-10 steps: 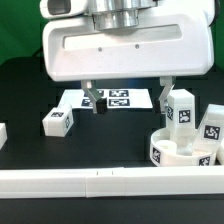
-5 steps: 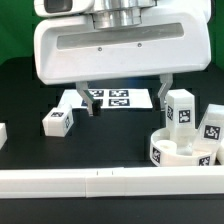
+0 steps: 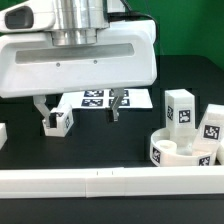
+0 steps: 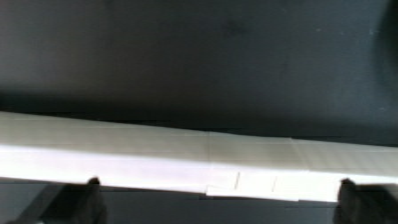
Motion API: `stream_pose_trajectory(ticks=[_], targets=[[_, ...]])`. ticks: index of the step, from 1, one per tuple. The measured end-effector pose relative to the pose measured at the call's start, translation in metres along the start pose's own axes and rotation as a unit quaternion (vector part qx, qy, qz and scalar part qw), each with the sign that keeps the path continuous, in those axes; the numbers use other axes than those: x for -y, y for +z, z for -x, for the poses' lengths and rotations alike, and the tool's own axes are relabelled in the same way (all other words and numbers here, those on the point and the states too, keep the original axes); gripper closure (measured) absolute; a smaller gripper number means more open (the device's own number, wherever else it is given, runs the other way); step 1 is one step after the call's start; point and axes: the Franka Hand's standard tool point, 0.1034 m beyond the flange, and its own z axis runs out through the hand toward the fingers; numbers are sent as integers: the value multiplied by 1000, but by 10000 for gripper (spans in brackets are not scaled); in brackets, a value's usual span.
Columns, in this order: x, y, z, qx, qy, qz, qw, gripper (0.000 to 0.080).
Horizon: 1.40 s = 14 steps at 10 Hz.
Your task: Assemble stool
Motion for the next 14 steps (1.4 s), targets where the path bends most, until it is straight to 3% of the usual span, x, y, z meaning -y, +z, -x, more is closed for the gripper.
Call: stream_pose_trajectory(ticks=[2,5,6,9,11,12,13,14], targets=[[-6,2,5,1,4,1,1000,150],[-52,8,57,17,59,3,998,150],[-59,10,65,18,48,6,999,150],[-53,11,65,34,57,-6,998,150],[-51,15,78,94,99,-28,990,150],[-53,17,85,112,144,-25,983,150],[-49,20,98,158,167,-35,973,150],[-52,22,100,191,171,-49,965,150]])
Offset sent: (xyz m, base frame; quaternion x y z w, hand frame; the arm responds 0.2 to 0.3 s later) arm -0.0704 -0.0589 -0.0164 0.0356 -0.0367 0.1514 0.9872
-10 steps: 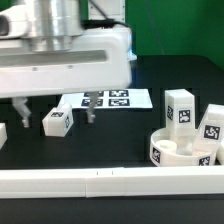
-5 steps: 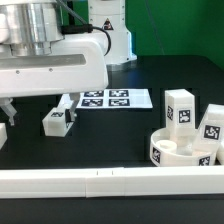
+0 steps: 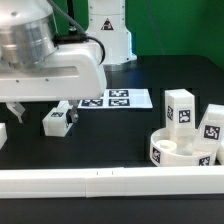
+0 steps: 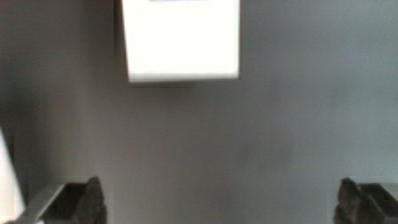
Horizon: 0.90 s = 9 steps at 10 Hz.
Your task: Assemble stool
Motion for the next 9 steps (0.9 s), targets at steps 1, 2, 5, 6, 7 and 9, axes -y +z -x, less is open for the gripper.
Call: stream_pose_trajectory(ticks=[1,2,5,6,7,9], targets=[[3,0,-1,24,-4,-6,1000,150],[7,1,3,61,-5,-15,998,150],[6,7,9,161,20,-24,986,150],[1,8,12,190,44,-2,981,150],[-1,7,16,231,51,16,971,150],[-3,10,19,297,47,9,954,150]])
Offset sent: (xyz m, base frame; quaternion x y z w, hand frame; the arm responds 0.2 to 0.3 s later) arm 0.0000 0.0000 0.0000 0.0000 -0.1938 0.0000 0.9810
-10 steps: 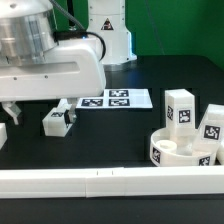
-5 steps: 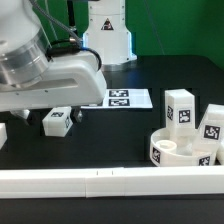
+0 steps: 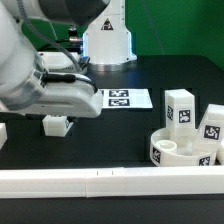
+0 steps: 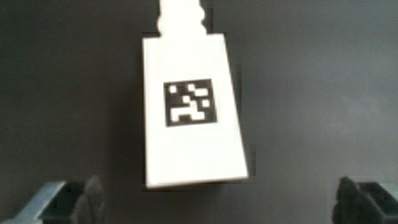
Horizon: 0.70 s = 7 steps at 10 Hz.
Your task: Assemble stool
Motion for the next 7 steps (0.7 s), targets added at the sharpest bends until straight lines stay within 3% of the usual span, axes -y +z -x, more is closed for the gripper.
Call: stream_pose_trajectory(ticks=[3,5,7], targets=[[-8,19,7,111,5,-7,994,150],[-12,28,1,132,4,-8,991,150],[-8,29,-4,112,4,-4,994,150]])
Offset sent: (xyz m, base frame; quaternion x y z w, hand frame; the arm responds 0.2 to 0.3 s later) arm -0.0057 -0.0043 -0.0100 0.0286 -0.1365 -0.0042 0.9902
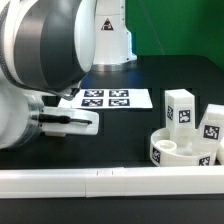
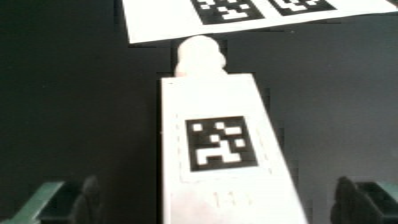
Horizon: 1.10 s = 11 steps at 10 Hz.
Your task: Assemble stool
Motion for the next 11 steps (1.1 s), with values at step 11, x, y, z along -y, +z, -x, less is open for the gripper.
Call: stream_pose_trajectory(ticks=[11], targets=[[13,-15,12,-2,4,7,1000,465]])
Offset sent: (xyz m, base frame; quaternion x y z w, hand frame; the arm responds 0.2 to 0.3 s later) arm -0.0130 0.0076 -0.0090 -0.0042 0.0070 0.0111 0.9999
